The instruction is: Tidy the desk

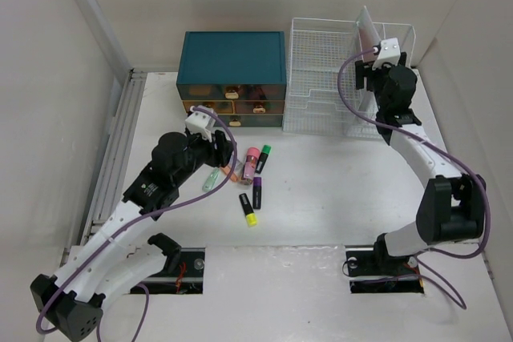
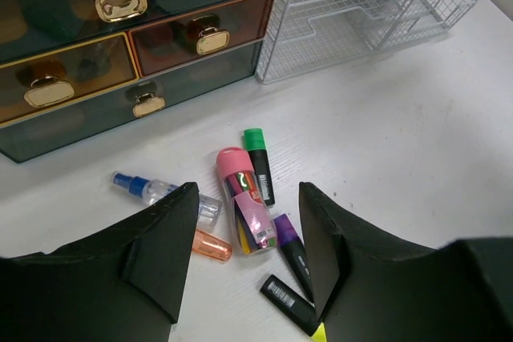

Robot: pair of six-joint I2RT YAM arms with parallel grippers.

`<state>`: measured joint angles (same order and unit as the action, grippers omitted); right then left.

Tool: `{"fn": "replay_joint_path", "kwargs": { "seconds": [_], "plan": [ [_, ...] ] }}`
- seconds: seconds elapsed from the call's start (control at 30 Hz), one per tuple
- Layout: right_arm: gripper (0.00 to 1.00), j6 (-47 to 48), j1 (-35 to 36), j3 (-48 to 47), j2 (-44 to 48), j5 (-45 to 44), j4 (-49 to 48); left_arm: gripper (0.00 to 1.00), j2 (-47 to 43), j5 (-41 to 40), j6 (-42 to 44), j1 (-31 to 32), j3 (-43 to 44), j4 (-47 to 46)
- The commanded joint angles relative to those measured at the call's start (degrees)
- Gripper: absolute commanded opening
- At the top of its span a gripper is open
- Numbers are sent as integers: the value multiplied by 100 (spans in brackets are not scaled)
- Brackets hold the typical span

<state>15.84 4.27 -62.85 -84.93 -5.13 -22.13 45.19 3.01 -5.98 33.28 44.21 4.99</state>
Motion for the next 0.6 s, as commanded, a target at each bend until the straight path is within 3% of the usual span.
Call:
{"fn": "replay_joint_path", "kwargs": {
  "seconds": [0.0, 0.27, 0.3, 0.37, 0.4, 0.43, 0.47, 0.57],
  "plan": [
    [85, -37, 47, -60, 450, -24, -99, 50, -168, 69, 70, -5, -26, -227],
    [99, 16, 47, -455, 1424, -339, 638, 61, -221, -168, 70, -5, -26, -227],
    [99, 16, 47, -543, 1539, -340, 814, 65, -221, -169, 10, -5, -26, -297],
    [99, 16, 47, -938, 1846, -253, 1688, 83, -344, -221, -252, -66, -26, -376],
    [99, 86, 47, -1114, 1935, 209, 2095, 97, -344, -448, -516, -67, -26, -463],
    [99, 86, 47, -1289, 2014, 527, 2490, 100, -396, -450, -684, -128, -78, -630],
    [99, 86, 47, -1509, 2102, 887, 3182, 100, -397, -450, -764, -181, -79, -631],
    [99, -106, 47, -1503, 2436, 2513, 4038, 100, -240, -528, -1019, -181, 272, -719]
  ]
}}
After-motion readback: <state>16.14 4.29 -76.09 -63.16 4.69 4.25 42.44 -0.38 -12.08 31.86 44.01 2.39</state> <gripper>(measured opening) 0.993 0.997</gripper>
